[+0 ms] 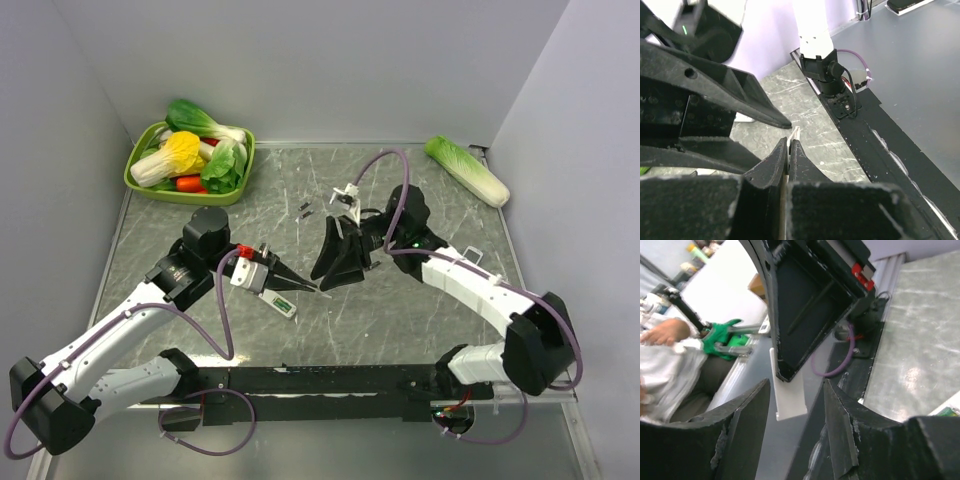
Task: Load the batteries into the remote control
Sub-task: Pick up the battery cover at the center of the board.
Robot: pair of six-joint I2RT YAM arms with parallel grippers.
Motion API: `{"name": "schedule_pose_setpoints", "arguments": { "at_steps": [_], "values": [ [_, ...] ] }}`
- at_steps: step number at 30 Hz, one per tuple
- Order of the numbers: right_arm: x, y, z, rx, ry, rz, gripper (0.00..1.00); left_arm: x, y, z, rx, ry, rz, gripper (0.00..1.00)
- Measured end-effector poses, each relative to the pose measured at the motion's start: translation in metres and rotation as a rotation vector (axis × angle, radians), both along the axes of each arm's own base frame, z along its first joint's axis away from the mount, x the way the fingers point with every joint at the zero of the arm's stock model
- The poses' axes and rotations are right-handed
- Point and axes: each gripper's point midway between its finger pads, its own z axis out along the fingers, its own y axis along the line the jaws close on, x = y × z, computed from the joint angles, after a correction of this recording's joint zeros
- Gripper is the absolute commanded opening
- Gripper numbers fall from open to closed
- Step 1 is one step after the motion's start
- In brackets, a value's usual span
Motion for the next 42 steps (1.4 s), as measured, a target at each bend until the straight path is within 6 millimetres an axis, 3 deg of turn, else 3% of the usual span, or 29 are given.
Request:
{"name": "schedule_pose_setpoints", "arguments": {
  "at_steps": [11,23,42],
  "values": [
    [-0.001,0.010,-0.011,-0.132,0.300,0.103,0.55,-0.001,0.002,-0.006,0.019,0.023,-0.004,0.01],
    [-0.009,0.008,0.002,-0.102,0.275,0.107,0.56,-0.001,0.004,-0.001,-0.048,-0.033,0.032,0.01],
    [-0.021,0.001,0.010,-0.077,0.242,0.111,0.43,-0.007,0.008,0.025,-0.210,-0.020,0.033,0.01]
  ]
}}
